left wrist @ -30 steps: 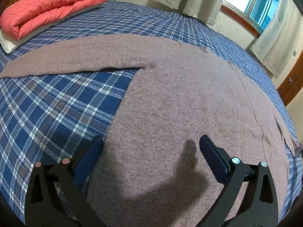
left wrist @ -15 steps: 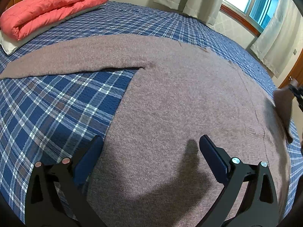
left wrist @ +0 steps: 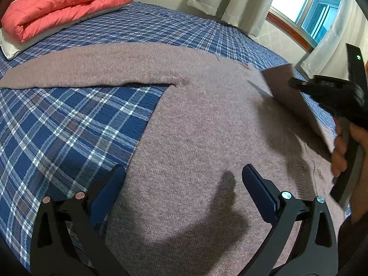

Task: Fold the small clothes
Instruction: 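Carry the sleeve across the sweater body and release it with the right gripper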

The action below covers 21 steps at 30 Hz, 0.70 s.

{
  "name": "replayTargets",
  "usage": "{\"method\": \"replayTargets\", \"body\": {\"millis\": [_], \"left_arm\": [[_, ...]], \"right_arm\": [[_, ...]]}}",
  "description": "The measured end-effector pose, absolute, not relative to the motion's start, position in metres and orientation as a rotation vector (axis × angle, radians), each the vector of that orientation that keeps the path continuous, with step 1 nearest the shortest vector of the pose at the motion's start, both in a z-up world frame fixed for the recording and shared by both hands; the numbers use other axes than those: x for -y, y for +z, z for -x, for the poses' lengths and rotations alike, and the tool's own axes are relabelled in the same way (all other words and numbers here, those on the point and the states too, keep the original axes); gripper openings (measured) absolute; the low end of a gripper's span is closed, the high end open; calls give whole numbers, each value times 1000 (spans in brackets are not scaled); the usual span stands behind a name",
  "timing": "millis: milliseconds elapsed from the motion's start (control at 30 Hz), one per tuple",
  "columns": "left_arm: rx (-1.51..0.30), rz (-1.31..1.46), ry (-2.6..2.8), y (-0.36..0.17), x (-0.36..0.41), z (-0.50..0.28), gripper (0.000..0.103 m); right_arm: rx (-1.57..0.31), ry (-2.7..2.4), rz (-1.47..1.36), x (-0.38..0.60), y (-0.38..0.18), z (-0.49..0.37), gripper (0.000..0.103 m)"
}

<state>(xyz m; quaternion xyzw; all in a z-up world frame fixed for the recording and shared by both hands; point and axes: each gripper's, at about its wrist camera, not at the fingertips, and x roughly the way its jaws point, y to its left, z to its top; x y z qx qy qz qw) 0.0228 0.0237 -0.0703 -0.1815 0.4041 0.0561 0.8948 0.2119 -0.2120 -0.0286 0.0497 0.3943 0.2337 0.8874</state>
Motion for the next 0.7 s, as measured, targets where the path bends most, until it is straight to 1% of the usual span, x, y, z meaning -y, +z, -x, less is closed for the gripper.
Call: {"method": "replayTargets", "body": {"millis": [200,433,700], "left_arm": [[-830,388,110,-70,-25,-23,101],[-822,402,103,-70,-27,-22,101],[-820,405,102,-70,-27,-22,101]], "right_arm": [[-844,537,-3,166,-40,-198,6],[-890,588,42,150,-55,-194,6],[-877,599,-7,148,-50,-198,6]]}}
